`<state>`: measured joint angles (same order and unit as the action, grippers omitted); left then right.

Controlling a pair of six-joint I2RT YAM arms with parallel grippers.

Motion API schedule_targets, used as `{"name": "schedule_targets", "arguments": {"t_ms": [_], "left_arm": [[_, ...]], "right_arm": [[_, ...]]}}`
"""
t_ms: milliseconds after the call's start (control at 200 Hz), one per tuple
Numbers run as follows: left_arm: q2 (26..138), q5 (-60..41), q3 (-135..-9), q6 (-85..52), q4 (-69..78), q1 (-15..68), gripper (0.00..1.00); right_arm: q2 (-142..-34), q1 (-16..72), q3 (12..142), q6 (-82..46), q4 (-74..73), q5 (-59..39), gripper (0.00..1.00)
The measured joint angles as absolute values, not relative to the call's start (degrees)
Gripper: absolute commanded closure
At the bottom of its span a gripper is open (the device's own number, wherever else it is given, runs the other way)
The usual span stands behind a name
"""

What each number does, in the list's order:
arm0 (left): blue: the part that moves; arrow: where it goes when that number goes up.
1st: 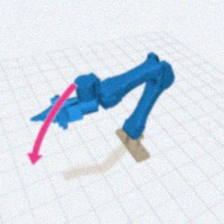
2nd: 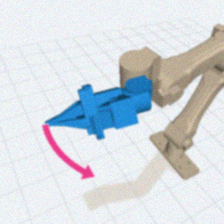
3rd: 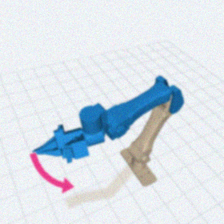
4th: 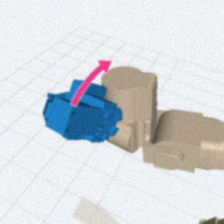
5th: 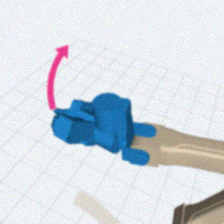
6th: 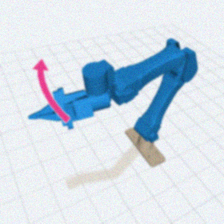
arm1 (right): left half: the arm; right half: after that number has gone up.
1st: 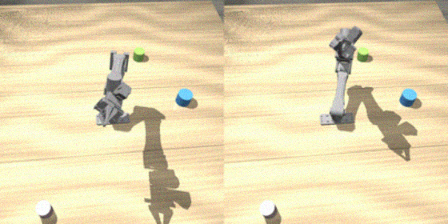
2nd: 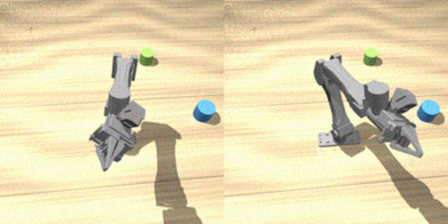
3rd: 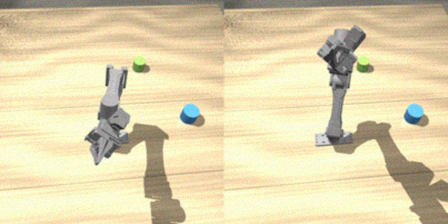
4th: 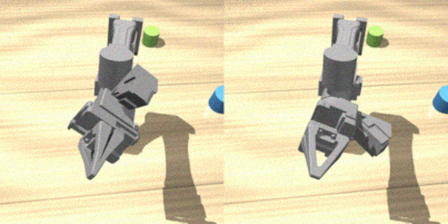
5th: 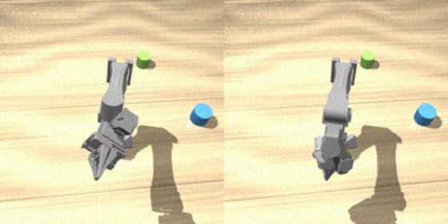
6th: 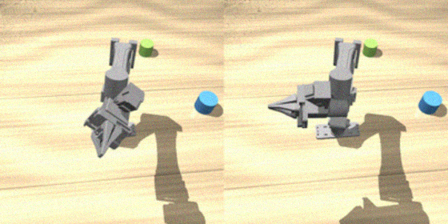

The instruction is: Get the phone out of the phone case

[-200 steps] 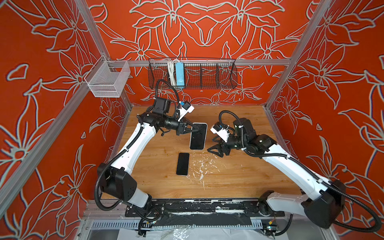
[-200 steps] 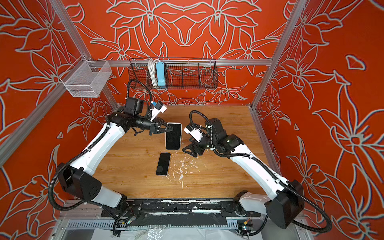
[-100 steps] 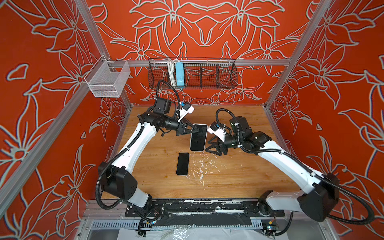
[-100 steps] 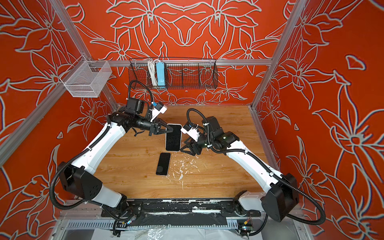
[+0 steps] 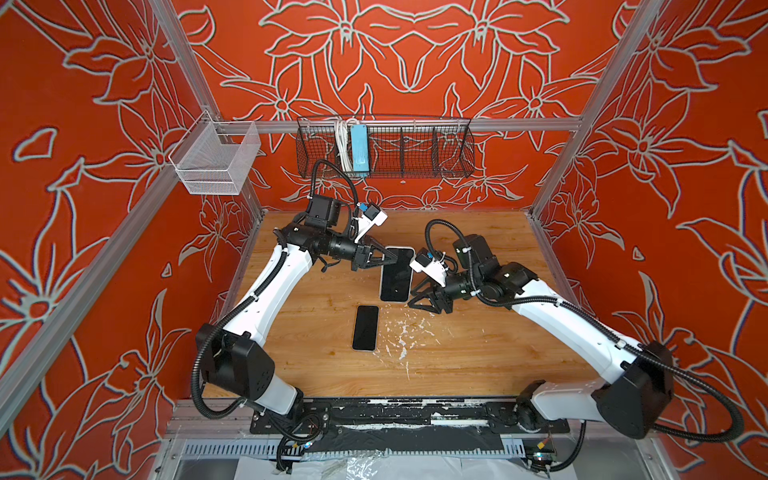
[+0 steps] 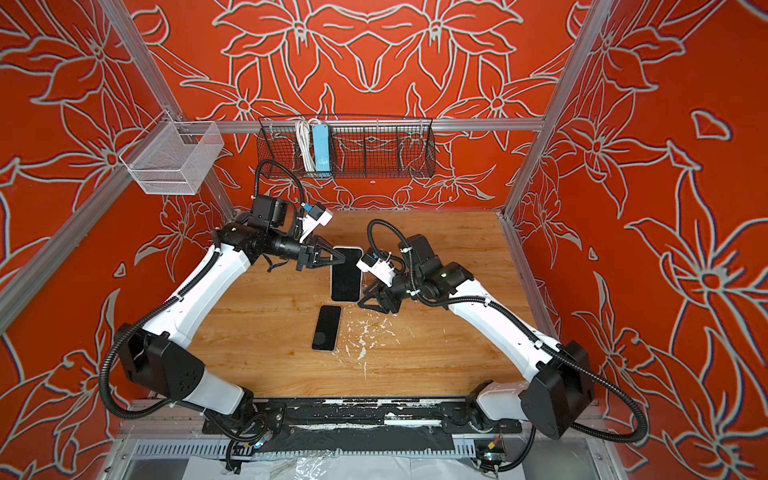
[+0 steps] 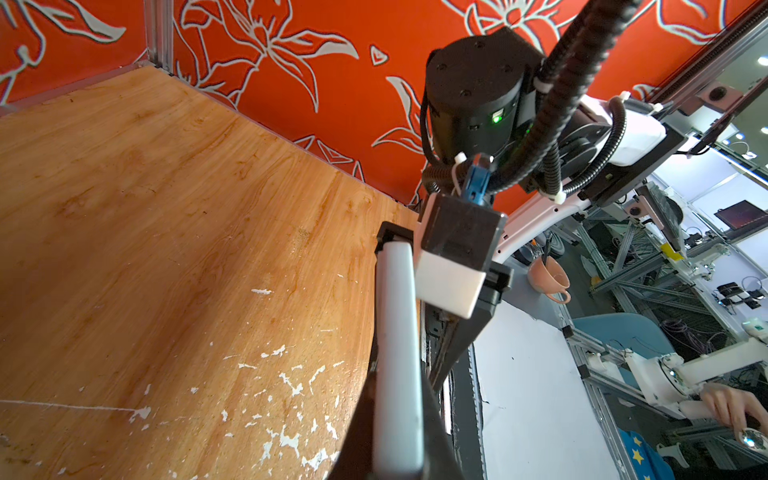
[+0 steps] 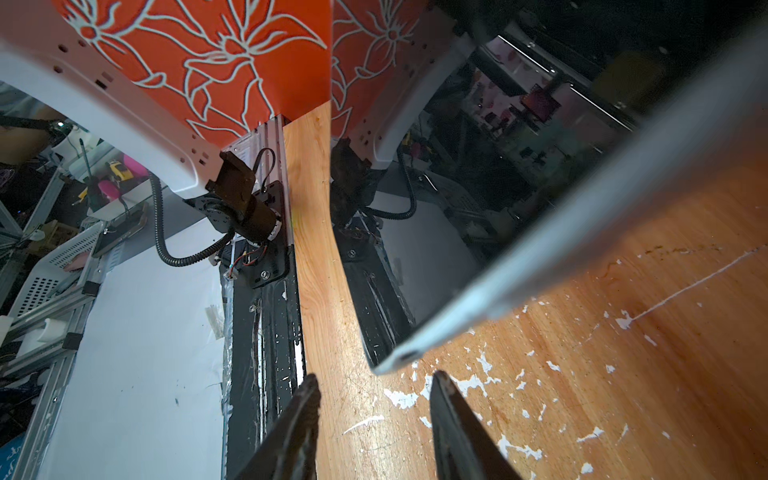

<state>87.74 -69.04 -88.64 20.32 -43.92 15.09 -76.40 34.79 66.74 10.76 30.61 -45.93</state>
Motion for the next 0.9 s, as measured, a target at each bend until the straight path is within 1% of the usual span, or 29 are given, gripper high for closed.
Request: {"name": "schedule_targets", "arguments": {"t_ms": [160,515,901], "left_arm": [[87.7,-69.3,-88.6,20.0,-43.4,15.4,1.00],[87.7,-69.6,-88.6,19.7,-43.5,15.5,1.00],[87.7,-70.8,-89.3,19.9,-44.6,15.7,1.00]], "right_arm": [[-77.2,35.4,66.8,10.9,30.4,-46.9,0.62],[-77.0,35.4,66.8,11.7,30.7,-46.6,0.68],[-76.6,35.4,68.8,13.5,33.9,-46.4,0.78]]}}
